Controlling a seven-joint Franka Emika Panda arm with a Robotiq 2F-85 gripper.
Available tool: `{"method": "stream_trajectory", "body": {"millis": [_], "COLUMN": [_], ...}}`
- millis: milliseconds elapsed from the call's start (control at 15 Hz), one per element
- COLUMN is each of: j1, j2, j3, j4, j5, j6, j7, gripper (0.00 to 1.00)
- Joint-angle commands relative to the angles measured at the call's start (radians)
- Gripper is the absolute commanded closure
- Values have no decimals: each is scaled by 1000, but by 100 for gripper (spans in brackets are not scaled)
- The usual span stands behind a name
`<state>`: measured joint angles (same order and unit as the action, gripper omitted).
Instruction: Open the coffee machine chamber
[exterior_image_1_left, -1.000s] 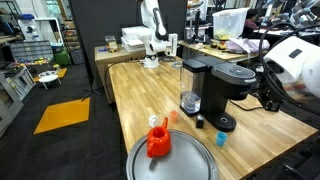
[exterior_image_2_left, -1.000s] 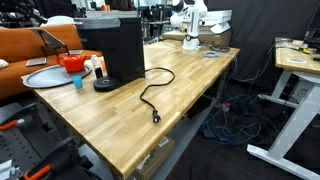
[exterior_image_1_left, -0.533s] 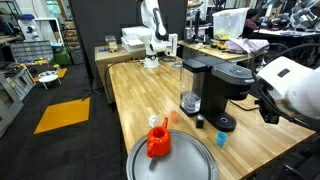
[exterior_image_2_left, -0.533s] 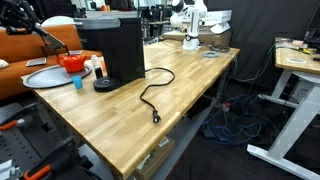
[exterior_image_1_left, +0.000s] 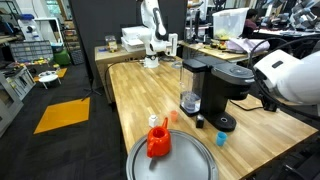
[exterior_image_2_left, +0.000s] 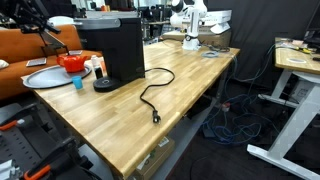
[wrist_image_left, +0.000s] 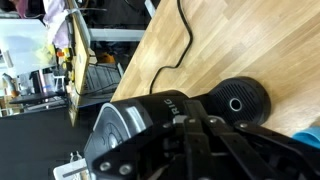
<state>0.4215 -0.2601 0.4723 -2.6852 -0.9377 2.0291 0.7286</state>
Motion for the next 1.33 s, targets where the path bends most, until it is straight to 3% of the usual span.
{"method": "stream_trajectory", "body": {"millis": [0, 400, 1267], "j1": [-27, -47, -22], "j2": [9, 2, -86], "j3": [-24, -65, -72], "j4": [-3, -12, -60], "j5": [-53, -90, -134], "j6": [5, 17, 131], "j7": [29, 59, 68], "gripper": [100, 100, 100]}}
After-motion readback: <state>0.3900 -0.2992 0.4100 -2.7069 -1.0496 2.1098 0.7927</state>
